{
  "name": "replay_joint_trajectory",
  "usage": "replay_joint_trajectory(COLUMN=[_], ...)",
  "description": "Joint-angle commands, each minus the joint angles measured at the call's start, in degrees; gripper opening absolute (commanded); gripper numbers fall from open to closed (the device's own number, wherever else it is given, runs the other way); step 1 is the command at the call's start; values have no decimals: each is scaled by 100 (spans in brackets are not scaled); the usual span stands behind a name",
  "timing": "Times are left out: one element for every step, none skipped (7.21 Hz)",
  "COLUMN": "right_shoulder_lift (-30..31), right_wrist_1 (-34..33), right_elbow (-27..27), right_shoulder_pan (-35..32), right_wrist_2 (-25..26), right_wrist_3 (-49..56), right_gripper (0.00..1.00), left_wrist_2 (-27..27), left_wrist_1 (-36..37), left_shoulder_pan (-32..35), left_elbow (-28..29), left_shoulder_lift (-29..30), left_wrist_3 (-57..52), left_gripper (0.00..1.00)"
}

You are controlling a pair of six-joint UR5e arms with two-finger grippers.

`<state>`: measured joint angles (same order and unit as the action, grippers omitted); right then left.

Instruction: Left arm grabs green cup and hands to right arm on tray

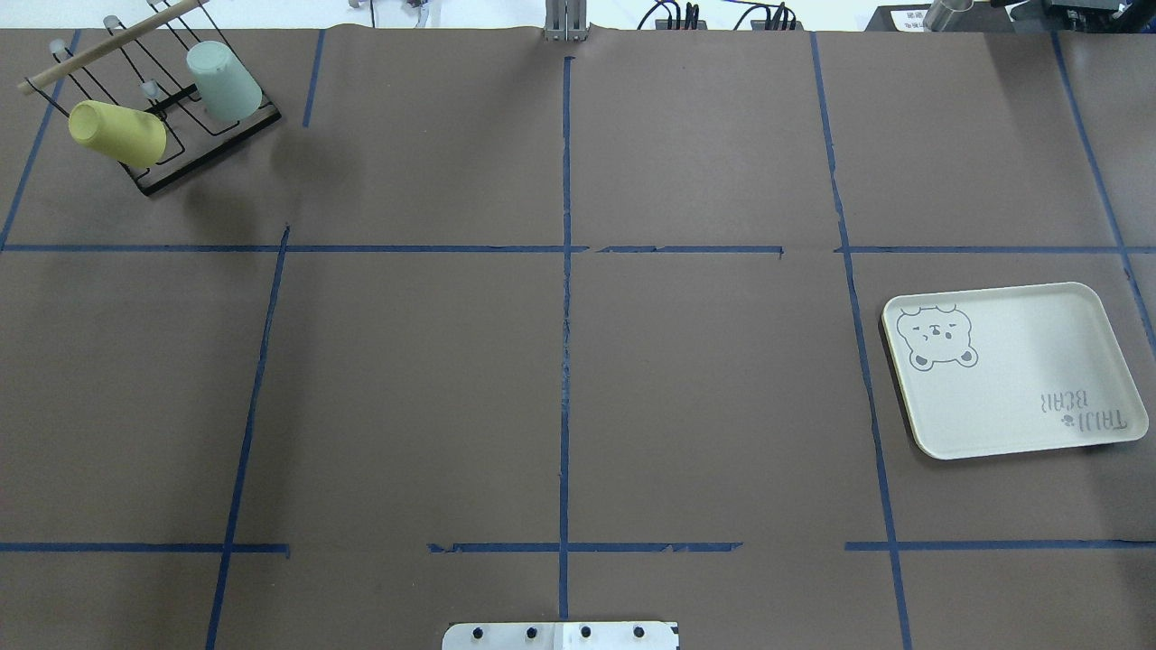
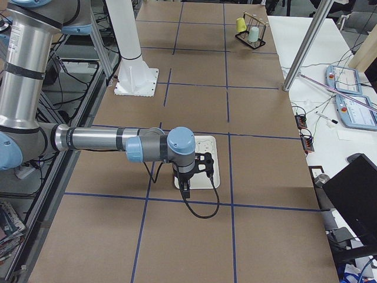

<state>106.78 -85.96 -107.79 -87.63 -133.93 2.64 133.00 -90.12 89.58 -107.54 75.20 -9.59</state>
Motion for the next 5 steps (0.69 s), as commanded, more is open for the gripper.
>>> replay_joint_trajectory(right_shoulder_lift=[-52,-52,-61,-61,-61], right_wrist_1=[0,0,0,0,0], right_elbow=[4,4,4,4,-5], right_shoulder_pan=[-9,0,-9,0,0], right_wrist_2=[7,-2,-2,-2,-2], right_wrist_3=[0,0,0,0,0], right_gripper=[100,100,100,100,100], left_wrist_2=[-2,67,77,68,42], left_wrist_1=[-269,-278,-278,-278,-313], left_shoulder_pan=[-2,-2,-19,-176,-586], left_elbow=[249,425,435,435,375], left_shoulder_lift=[869,1334,1583,1977,2259], left_wrist_3=[18,27,601,1556,2096], left_gripper=[100,100,100,100,100])
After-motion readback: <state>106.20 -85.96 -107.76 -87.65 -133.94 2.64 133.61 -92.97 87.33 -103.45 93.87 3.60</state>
